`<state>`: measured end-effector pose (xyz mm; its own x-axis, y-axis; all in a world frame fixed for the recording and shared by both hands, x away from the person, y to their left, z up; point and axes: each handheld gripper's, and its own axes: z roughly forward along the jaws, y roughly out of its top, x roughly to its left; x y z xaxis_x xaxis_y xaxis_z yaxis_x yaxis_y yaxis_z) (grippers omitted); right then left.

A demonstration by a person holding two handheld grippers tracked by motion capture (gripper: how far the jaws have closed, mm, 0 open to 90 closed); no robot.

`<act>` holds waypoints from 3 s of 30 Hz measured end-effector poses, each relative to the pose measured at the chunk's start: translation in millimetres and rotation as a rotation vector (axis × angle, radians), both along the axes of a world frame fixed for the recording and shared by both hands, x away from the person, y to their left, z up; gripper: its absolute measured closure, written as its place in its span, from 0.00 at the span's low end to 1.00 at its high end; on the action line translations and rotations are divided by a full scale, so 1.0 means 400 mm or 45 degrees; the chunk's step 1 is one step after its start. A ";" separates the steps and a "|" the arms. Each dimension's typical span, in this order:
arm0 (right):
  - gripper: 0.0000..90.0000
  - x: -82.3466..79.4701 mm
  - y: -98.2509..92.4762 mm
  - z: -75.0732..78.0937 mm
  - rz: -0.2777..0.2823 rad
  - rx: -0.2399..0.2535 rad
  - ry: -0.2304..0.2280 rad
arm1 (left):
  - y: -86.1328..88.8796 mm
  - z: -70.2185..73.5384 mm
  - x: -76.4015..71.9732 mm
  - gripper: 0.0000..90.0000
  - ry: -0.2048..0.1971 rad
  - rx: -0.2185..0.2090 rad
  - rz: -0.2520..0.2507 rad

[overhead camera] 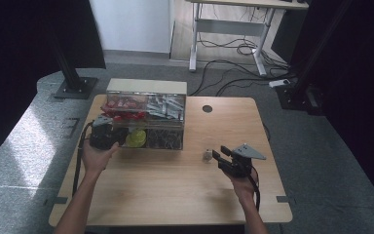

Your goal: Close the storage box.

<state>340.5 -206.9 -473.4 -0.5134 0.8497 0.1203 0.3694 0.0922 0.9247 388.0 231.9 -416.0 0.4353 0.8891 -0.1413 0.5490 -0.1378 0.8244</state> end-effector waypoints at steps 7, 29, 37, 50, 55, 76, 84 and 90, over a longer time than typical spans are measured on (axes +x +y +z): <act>0.62 -0.007 -0.004 -0.008 -0.001 -0.008 0.003 | 0.004 -0.018 -0.013 1.00 0.005 -0.007 0.000; 0.62 -0.022 -0.018 -0.029 -0.023 -0.014 0.025 | 0.025 -0.063 -0.045 1.00 0.035 -0.014 0.007; 0.62 -0.025 -0.022 -0.036 -0.032 -0.019 0.028 | 0.028 -0.092 -0.050 1.00 0.064 -0.026 0.002; 0.62 -0.026 -0.023 -0.044 -0.035 -0.025 0.036 | 0.030 -0.124 -0.051 1.00 0.095 -0.031 0.004; 0.62 -0.026 -0.022 -0.046 -0.034 -0.026 0.041 | 0.031 -0.136 -0.049 1.00 0.110 -0.028 0.004; 0.62 -0.025 -0.023 -0.051 -0.031 -0.024 0.043 | 0.023 -0.178 -0.041 1.00 0.153 -0.004 0.008; 0.62 -0.024 -0.023 -0.054 -0.032 -0.026 0.045 | 0.024 -0.191 -0.039 1.00 0.174 -0.006 0.001; 0.62 -0.024 -0.023 -0.056 -0.031 -0.029 0.052 | 0.028 -0.197 -0.035 1.00 0.180 -0.018 0.005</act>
<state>331.1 -216.0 -495.9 -0.4872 0.8648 0.1217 0.4095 0.1032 0.9064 373.9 243.1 -494.9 0.4069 0.8881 -0.2139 0.6605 -0.1243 0.7405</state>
